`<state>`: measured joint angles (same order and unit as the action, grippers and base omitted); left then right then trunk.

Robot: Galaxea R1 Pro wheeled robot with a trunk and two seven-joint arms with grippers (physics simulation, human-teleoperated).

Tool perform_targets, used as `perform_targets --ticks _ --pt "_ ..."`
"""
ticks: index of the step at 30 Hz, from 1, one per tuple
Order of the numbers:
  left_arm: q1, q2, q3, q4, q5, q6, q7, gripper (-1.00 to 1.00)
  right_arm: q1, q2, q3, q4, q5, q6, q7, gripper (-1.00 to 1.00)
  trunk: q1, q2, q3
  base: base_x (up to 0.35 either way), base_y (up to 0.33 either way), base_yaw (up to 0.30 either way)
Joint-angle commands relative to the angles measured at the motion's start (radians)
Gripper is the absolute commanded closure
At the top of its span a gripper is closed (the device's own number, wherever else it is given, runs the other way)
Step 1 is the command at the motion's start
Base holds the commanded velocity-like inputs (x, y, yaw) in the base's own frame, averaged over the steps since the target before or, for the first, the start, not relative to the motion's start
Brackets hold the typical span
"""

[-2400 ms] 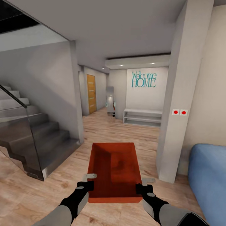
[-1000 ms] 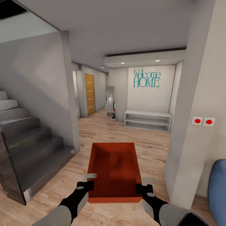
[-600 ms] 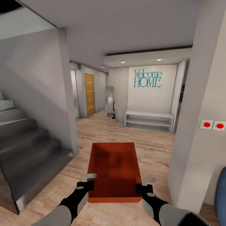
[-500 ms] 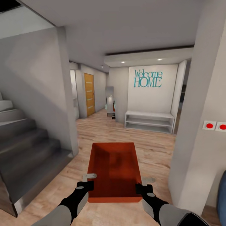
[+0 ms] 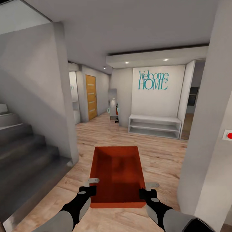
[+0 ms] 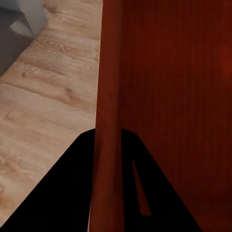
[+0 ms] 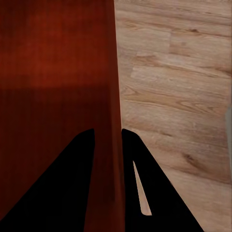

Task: Move the two storage containers from the living room to the garage. In the garage, place one container on the floor and stack the other container on top of it (either order is fine).

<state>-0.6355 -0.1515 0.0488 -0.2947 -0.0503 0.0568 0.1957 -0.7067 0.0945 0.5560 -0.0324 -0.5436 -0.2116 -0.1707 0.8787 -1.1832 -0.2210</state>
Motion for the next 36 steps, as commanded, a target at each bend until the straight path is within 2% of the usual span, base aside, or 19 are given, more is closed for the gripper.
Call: perform_targets --ticks 1,36 --pt "-0.001 0.024 0.056 0.0 0.046 0.006 -0.001 1.0 0.0 -0.004 -0.011 -0.004 0.008 -0.009 0.007 1.0 0.001 -0.001 -0.001 0.322 0.0 0.0" --pt "-0.001 0.023 0.055 0.0 0.046 0.006 -0.001 1.0 0.0 -0.004 -0.011 -0.004 0.008 -0.009 0.007 1.0 0.001 -0.001 -0.001 0.322 0.0 0.0"
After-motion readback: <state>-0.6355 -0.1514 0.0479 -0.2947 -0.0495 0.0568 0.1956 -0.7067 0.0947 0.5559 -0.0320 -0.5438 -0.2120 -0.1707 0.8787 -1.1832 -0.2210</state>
